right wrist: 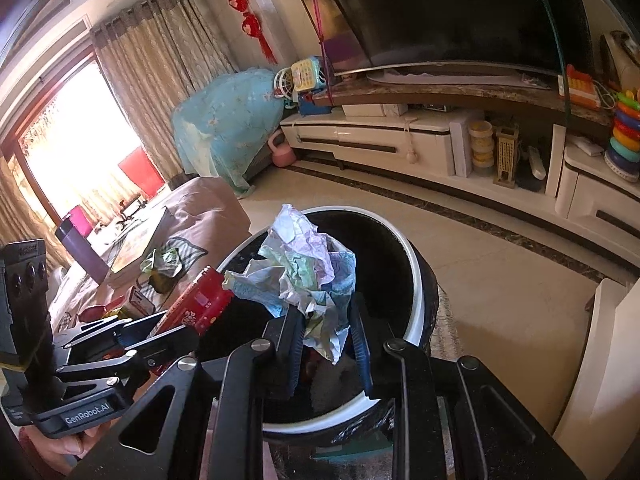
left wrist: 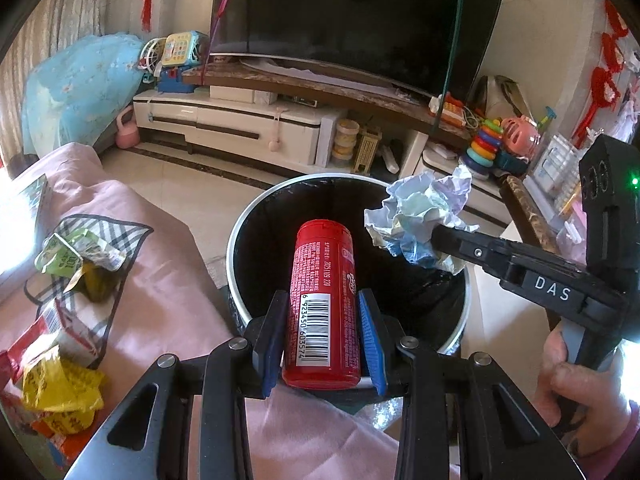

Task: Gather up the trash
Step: 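Move both items over the bin and release them from both tools, then grasp the white foam block with the left tool while the right tool grasps the yellow snack bag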

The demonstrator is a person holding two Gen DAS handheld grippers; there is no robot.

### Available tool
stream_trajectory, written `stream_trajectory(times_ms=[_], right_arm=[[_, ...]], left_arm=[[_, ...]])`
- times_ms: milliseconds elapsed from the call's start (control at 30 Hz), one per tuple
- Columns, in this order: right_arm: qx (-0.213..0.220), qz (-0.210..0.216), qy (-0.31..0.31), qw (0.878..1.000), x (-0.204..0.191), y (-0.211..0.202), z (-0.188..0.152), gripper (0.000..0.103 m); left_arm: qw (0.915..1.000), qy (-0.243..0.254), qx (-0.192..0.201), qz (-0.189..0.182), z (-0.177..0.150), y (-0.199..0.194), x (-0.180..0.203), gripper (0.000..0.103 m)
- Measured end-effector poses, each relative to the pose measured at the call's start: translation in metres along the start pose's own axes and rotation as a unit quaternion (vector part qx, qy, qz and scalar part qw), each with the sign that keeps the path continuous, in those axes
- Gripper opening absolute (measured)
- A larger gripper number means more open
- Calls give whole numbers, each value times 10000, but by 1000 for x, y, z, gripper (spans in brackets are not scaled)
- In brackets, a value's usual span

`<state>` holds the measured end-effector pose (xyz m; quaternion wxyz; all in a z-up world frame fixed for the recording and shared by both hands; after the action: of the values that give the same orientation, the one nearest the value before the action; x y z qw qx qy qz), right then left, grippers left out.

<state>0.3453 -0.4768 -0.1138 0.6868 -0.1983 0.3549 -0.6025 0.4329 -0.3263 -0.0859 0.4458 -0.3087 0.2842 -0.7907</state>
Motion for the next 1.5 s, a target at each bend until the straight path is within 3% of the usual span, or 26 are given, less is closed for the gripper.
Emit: stream_trajectory(times_ms=[200, 300, 367, 467, 667, 900, 1033, 1167, 1367, 1500], right_arm=[[-68, -62, -18, 10000, 2, 6, 2, 27], [-129, -62, 27, 9999, 4, 9, 2, 33], [-107, -79, 33, 9999, 6, 7, 3, 47], [-42, -91, 18, 9999, 5, 3, 4, 56], [43, 52, 76, 9999, -6, -4, 1, 77], [62, 202, 55, 9998, -31, -10, -11, 82], [164, 273, -17, 9995, -54, -21, -22, 93], [225, 291, -172, 9992, -78, -30, -33, 94], [632, -35, -694, 9956, -108, -49, -33, 96], [717, -44, -637, 9954, -110, -52, -28, 96]], left_arm=[[9999, -40, -110, -11, 6, 15, 2, 34], [9999, -108, -108, 35, 7, 16, -1, 50], [9999, -153, -44, 40, 7, 12, -2, 55], [9997, -250, 1, 53, 2, 5, -6, 63], [9991, -404, 112, 17, -22, -25, -15, 69], [9973, -685, 235, 153, -59, -72, -36, 73], [9954, -864, 293, 301, -80, -98, -54, 73], [9928, -1059, 342, 443, -102, -123, -67, 74], [9896, -1275, 350, 560, -128, -153, -81, 74], [9882, -1359, 382, 590, -142, -170, -87, 74]])
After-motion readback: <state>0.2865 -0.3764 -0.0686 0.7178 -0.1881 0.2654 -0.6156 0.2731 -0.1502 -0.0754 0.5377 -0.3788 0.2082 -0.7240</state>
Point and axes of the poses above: each gripper's, at about its wrist camera, not at the fingertips, and y roughly the way its jaws point, x to its right, z to its top, the point moved 8 cm from there along y, roughly the way its jaws point, and after that the axes turned 6 degrees about -y, right-handed, at the moved point
